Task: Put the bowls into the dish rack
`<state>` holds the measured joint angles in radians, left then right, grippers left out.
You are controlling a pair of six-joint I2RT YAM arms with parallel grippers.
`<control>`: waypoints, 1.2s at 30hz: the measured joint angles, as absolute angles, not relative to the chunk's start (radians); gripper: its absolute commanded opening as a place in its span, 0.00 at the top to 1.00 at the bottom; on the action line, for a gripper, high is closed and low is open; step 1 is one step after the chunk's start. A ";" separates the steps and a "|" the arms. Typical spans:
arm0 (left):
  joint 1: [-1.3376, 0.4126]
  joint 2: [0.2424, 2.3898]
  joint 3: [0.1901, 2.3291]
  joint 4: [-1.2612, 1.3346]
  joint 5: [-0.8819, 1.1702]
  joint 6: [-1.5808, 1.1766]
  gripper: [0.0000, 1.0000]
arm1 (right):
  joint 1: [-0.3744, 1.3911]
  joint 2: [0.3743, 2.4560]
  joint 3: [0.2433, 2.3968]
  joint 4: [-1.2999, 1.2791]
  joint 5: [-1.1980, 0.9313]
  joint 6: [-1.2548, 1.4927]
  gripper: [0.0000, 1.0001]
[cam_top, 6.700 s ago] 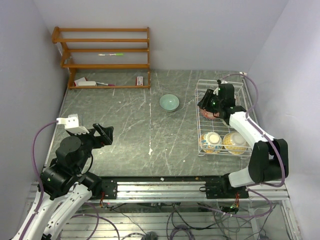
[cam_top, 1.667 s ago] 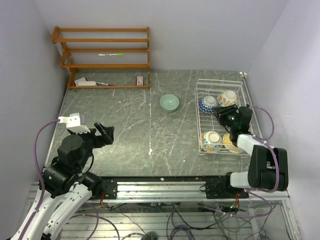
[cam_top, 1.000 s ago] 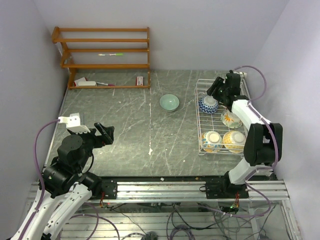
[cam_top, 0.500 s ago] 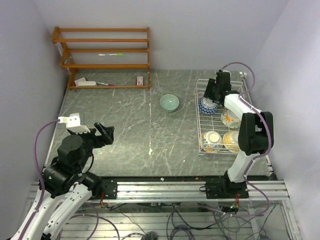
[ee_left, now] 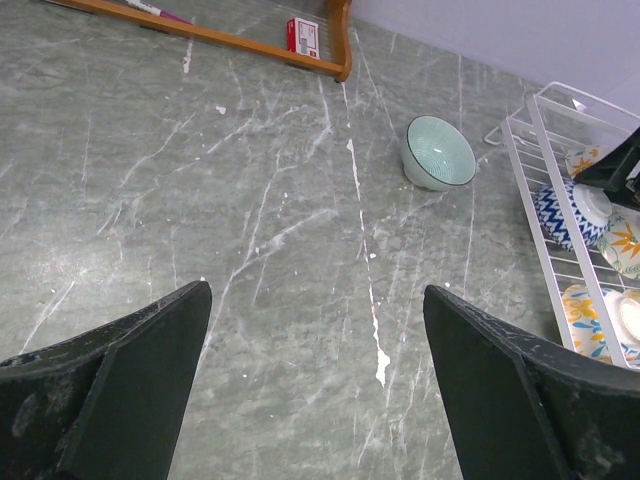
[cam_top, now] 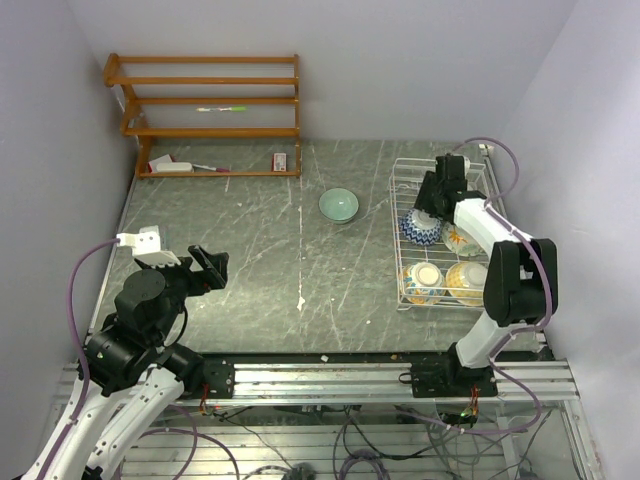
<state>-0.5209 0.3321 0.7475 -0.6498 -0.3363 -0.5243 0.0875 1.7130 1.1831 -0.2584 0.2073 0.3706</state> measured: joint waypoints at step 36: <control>-0.521 0.326 0.748 -0.649 -0.332 -0.524 0.02 | 0.418 1.372 1.147 -0.334 0.170 0.313 0.45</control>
